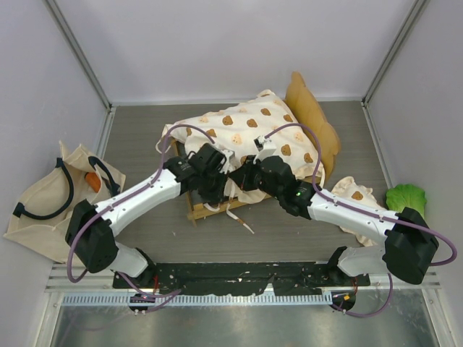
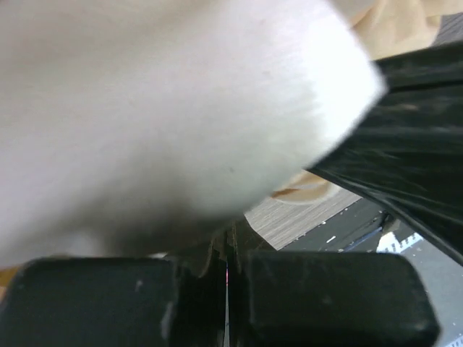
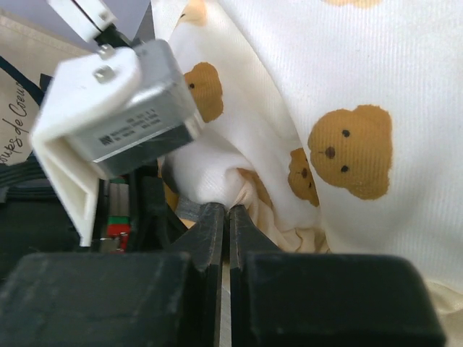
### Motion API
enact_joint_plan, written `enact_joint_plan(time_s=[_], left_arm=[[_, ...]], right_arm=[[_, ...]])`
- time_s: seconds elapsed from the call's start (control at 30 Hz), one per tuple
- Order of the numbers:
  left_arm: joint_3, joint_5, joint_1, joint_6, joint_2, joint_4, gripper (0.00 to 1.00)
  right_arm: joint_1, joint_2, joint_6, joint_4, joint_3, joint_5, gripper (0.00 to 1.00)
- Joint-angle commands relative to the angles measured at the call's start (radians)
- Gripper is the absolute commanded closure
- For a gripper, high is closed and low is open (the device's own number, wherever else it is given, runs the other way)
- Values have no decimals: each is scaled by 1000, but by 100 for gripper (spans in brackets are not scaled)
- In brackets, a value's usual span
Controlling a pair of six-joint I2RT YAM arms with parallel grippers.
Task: Set up the pet bed
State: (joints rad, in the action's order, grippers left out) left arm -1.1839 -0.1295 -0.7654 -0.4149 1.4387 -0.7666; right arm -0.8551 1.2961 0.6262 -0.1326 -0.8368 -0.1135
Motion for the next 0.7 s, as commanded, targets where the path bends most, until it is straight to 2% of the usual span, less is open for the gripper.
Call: enact_joint_plan(time_s=[0.0, 0.07, 0.13, 0.2, 0.4, 0.6, 0.67], left_arm=[[36, 16, 2, 24, -6, 88, 100], [49, 4, 1, 34, -11, 115, 100], [78, 117, 1, 27, -23, 122, 100], [121, 306, 3, 8, -38, 125, 100], [242, 533, 9, -19, -178, 254, 100], [296, 435, 12, -12, -204, 345, 100], [349, 429, 12, -1, -199, 441, 100]], right_arm=[[5, -24, -23, -18, -31, -38, 94], [5, -18, -29, -16, -38, -40, 94], [5, -3, -34, -13, -44, -31, 94], [4, 6, -36, -19, -53, -17, 94], [-22, 34, -31, -47, -64, 9, 94], [-35, 54, -11, -70, -53, 14, 94], [-36, 60, -8, -78, -57, 17, 94]])
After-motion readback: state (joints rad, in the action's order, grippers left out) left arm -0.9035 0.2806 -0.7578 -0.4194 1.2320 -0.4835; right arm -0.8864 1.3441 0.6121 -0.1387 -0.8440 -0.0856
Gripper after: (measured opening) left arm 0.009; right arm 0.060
